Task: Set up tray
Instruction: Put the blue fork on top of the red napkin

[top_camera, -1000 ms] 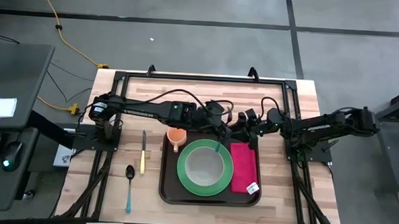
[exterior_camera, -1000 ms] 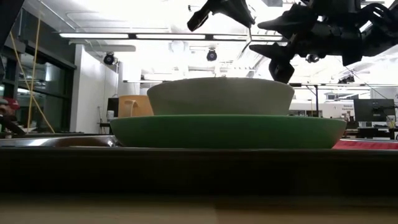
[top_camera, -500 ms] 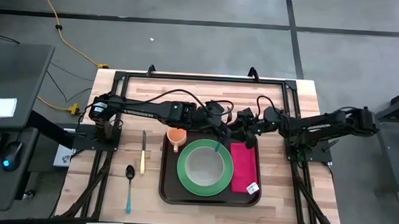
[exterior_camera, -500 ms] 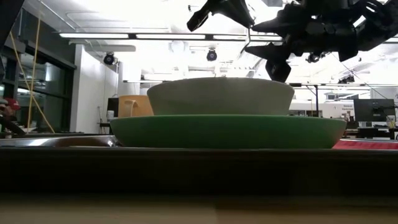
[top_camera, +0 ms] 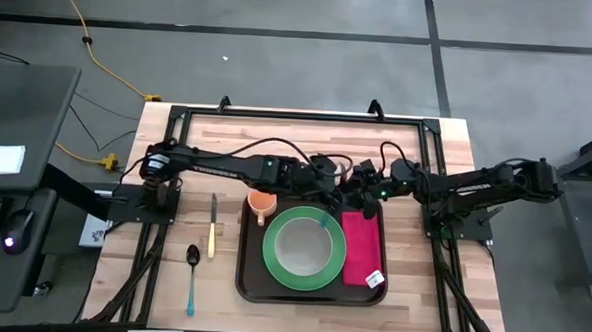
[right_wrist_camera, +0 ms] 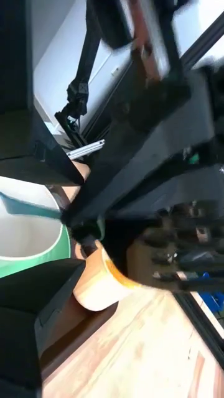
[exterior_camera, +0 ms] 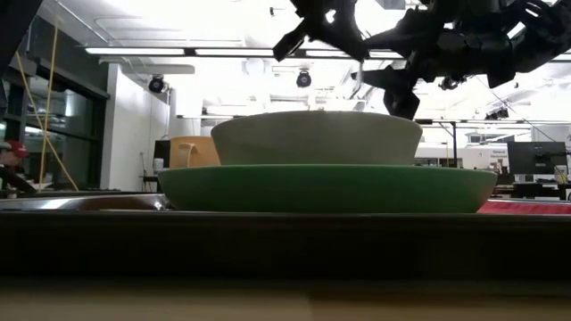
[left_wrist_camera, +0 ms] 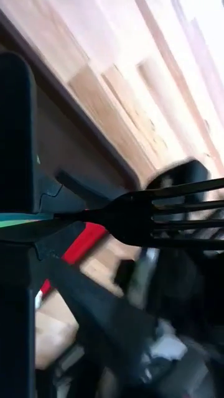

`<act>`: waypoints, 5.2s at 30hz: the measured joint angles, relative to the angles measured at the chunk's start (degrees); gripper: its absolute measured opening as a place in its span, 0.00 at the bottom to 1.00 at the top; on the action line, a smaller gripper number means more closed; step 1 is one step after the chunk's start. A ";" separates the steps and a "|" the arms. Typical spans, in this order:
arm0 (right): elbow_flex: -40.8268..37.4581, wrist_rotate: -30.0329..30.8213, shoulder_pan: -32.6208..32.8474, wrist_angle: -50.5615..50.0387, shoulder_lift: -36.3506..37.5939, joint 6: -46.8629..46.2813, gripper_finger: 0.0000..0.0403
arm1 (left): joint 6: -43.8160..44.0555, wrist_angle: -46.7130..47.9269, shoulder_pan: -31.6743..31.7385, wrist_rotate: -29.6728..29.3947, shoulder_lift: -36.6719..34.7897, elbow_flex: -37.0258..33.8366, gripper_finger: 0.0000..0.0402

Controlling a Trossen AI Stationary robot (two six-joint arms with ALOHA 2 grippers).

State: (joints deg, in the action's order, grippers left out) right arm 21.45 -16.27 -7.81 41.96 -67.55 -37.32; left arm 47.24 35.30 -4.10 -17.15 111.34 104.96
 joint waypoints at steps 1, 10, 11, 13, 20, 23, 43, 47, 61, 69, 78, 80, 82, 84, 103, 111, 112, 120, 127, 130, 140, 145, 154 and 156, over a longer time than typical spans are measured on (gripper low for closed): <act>0.00 0.07 0.00 -0.25 0.02 -0.09 0.44 | 0.18 -0.81 0.00 0.03 0.15 0.14 0.09; 0.00 0.70 0.00 -3.21 0.00 -0.18 0.44 | 0.55 -1.72 0.00 0.38 0.36 0.05 0.09; 0.00 0.70 0.00 -3.21 0.00 -0.20 0.43 | 0.55 -1.83 0.00 0.31 0.36 0.05 0.09; 0.00 0.72 0.00 -3.30 0.02 -0.18 0.42 | 0.55 -2.34 0.00 0.29 0.36 0.05 0.09; 0.02 0.94 0.00 -4.49 0.04 -0.18 0.35 | 0.57 -2.32 0.02 -0.30 0.36 0.05 0.09; 0.02 1.20 0.00 -5.26 0.04 -0.10 0.32 | 0.57 -2.23 0.02 -0.75 0.36 0.05 0.09; 0.02 -0.64 0.02 -5.69 0.04 0.52 0.02 | 0.76 -2.32 0.07 -0.69 0.36 0.05 0.09; 0.02 -0.65 0.02 -5.70 0.04 0.31 0.02 | 0.76 -2.32 0.07 -0.59 0.36 0.05 0.09; 0.02 -1.07 0.02 -5.70 0.04 0.02 0.01 | -0.31 -2.32 0.04 0.18 0.36 0.05 0.09; -0.02 -2.18 0.01 -5.75 0.02 -0.15 0.00 | -0.80 -2.15 0.04 1.47 0.36 0.05 0.13; -0.09 -3.47 -0.07 -5.88 0.00 -0.24 0.00 | -1.05 -2.06 -0.04 2.42 0.27 0.05 0.15; -0.09 -3.61 -0.07 -5.86 0.00 -0.24 0.00 | -1.05 -2.08 -0.04 2.45 0.27 0.05 0.15; -0.09 -3.61 -0.07 -5.86 0.00 -0.24 0.00 | -1.04 -2.09 -0.04 2.45 0.27 0.05 0.15; -0.09 -3.73 -0.07 -5.95 0.00 -0.24 0.00 | -1.03 -2.08 -0.04 2.92 0.27 0.05 0.15; -0.11 -3.62 -1.89 -12.55 3.95 -0.44 0.00 | -3.79 2.47 -0.09 10.57 0.08 0.21 0.16; -0.09 -7.85 -3.13 -18.65 9.62 -1.81 0.00 | -5.84 3.35 -0.13 10.47 -0.60 0.19 0.16; -0.09 -8.48 -3.13 -19.66 10.37 -2.10 0.00 | -6.40 4.31 -0.13 10.47 -1.00 0.14 0.16; -0.04 -14.40 -3.03 -23.03 15.10 -6.42 0.00 | -8.02 9.02 -0.11 9.31 -2.66 0.14 0.16; -0.02 -17.31 0.15 -25.68 17.81 -10.56 0.00 | -8.04 11.74 -0.09 10.01 -2.63 0.12 0.16; -0.02 -17.19 2.16 -27.59 18.69 -12.17 0.00 | -8.04 13.45 -0.09 10.03 -2.65 0.12 0.16; -0.02 -10.72 9.78 -29.32 19.74 -15.95 0.00 | -8.02 20.25 -0.96 5.20 -5.75 0.05 0.16; -0.02 -7.80 12.37 -29.34 20.08 -16.74 0.00 | -8.02 24.53 -2.40 0.40 -8.18 0.08 0.16; -0.02 -5.69 15.24 -31.29 21.73 -16.76 0.00 | -7.54 32.44 -7.27 -11.22 -10.37 0.13 0.16; -0.02 -4.86 15.77 -32.32 22.01 -16.70 0.00 | -6.49 35.20 -8.44 -13.47 -10.53 0.10 0.16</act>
State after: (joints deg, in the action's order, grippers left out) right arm 21.43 -21.13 7.96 9.64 -45.54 -54.02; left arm 40.76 70.49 -12.54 -30.61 100.81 105.06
